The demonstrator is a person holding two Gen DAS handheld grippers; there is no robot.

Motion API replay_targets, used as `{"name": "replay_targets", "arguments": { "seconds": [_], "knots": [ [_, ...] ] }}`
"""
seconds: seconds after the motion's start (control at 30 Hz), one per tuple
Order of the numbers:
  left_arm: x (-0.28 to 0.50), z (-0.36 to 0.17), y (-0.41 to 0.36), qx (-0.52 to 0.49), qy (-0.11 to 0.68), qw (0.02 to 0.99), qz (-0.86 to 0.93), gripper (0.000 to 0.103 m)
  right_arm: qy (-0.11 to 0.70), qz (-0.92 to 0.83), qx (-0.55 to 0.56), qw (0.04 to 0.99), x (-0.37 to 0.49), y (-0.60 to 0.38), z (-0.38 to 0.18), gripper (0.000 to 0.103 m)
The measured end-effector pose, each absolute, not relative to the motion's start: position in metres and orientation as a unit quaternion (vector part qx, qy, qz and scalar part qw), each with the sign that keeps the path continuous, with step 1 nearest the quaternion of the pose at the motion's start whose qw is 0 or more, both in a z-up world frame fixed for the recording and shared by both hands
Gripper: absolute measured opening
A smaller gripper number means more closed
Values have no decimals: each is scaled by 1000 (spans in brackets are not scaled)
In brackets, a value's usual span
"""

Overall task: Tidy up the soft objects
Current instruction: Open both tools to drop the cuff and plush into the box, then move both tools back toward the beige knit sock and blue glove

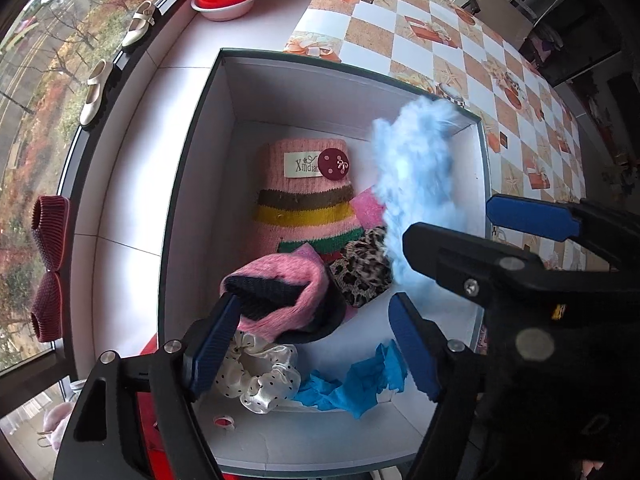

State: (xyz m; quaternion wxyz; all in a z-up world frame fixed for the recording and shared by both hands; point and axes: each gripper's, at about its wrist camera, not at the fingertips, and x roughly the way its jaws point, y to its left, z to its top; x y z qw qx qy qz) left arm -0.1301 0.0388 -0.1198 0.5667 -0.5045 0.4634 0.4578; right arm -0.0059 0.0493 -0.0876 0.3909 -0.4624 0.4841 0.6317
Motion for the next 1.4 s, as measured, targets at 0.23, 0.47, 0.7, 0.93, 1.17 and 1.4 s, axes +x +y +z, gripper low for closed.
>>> {"name": "replay_targets", "arguments": {
  "seconds": [0.23,0.47,0.7,0.93,1.17,1.4],
  "knots": [
    [-134,-119,34,-513,449,566,463,103,479,631,-450,412,4,48,-78,101],
    [-136,-110,33,-511,442,571,467,103,491,627,-432,422,13,45,-68,101],
    [-132,-99,29,-511,438,579,460,103,490,627,-427,430,18,40,-58,101],
    [-131,-90,22,-507,437,580,464,103,485,631,-421,435,20,33,-48,101],
    [-130,-82,13,-496,443,586,462,103,489,633,-406,441,26,26,-38,101],
    [-126,-75,7,-493,445,590,460,103,490,634,-396,448,36,19,-27,101]
  ]
}}
